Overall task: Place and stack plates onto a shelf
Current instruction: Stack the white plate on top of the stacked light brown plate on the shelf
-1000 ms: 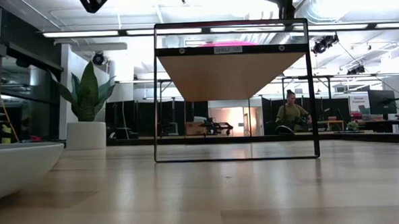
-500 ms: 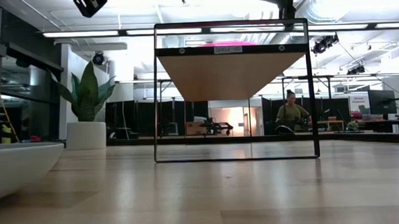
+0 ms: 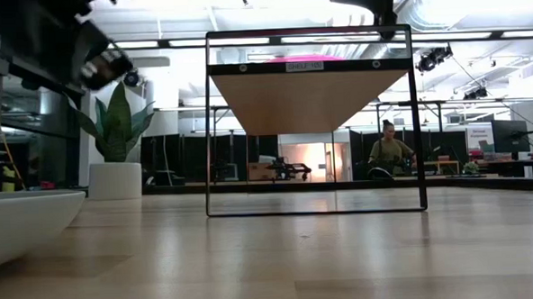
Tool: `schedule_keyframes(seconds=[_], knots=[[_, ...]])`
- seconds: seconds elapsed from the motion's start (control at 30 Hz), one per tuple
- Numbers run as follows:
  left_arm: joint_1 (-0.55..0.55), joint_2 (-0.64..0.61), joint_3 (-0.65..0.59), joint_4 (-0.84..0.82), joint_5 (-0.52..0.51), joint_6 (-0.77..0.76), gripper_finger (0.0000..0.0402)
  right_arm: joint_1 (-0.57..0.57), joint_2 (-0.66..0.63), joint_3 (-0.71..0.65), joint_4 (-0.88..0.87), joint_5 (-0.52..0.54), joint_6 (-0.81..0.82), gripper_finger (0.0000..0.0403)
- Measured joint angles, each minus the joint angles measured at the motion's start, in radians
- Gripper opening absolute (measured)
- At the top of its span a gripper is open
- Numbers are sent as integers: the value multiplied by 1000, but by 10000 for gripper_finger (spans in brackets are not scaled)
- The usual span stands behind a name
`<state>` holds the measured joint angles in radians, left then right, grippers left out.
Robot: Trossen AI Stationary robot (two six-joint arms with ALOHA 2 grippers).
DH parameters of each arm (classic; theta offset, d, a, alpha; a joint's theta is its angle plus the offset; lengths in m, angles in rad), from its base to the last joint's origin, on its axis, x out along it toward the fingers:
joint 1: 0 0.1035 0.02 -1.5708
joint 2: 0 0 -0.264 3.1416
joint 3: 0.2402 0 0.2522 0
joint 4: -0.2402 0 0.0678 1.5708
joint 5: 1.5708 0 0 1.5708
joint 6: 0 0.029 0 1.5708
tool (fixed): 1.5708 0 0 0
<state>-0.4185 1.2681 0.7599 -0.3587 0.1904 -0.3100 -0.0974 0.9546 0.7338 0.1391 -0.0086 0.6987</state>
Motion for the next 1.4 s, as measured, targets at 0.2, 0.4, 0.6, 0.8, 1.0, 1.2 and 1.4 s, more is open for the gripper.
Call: schedule_keyframes(seconds=[0.2,0.4,0.6,0.8,1.0,1.2,1.4], knots=[[-47,47,-123,144,-1,-45,129,0,0,0,-11,0,3,171],[-54,117,-152,175,7,39,129,0,0,0,-41,0,2,171],[-54,208,-151,216,7,51,129,0,0,0,-58,1,8,171],[-55,262,-151,238,10,-10,129,0,1,0,-78,1,19,171],[-61,255,-151,257,-13,-18,129,0,1,0,-92,1,18,171],[-60,256,-153,248,-27,-21,129,0,1,0,-95,1,16,171],[-60,256,-153,240,-9,-62,129,0,1,0,-98,1,16,171]])
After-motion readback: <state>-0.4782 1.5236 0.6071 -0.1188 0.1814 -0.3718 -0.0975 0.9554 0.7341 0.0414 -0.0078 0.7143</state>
